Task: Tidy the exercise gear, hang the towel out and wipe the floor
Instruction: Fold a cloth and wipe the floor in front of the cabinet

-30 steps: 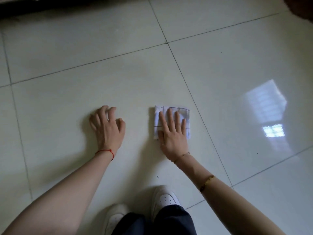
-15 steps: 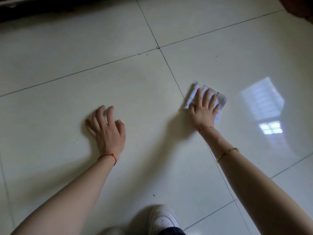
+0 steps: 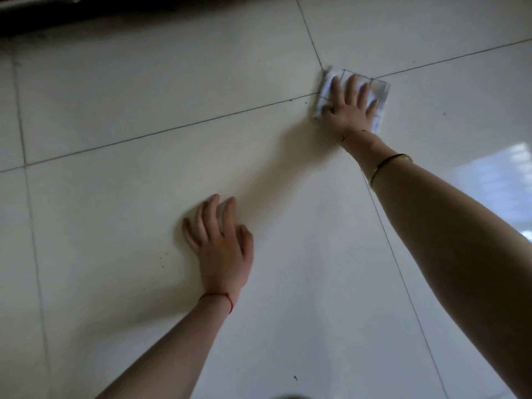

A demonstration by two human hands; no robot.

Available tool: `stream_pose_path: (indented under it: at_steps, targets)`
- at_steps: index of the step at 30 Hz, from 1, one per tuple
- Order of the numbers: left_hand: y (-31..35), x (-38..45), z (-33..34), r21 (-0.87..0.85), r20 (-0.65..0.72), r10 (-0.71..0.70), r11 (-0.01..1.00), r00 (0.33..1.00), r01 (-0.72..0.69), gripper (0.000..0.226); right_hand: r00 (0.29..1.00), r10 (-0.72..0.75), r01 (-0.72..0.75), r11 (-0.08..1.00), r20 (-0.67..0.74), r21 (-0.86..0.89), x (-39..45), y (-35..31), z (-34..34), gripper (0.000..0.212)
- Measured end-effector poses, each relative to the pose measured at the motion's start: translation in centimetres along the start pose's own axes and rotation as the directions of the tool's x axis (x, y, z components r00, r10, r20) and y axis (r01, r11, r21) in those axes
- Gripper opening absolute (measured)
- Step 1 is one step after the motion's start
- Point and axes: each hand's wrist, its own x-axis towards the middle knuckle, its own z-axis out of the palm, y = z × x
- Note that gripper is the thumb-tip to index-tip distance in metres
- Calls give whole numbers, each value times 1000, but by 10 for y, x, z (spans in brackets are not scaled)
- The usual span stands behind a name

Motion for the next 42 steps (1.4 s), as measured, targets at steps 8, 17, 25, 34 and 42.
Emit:
stream_pose_path:
  at_steps: [8,17,25,34,42]
  targets:
    - [1,1,-3,4,6,-4,1000,1000,4,52,930,-367,367,929,26,-45,-35,-81,36,66]
    - [0,2,-3,-8,-29,3,1000,1000,-3,51,883,-467,468,884,-38,19,-97,-47,58,66]
    - [0,1,-4,13,1,-2,1000,1000,2,52,983,-181,182,983,-43,35,-44,-51,34,64]
    - [-1,0,-1,-8,-31,18,1000,999,-18,53,873,-482,486,873,-71,51,-154,-54,80,66]
    - [-3,-3,-1,-22,-45,26,999,999,-27,49,922,-377,381,923,-86,47,-212,25,76,61]
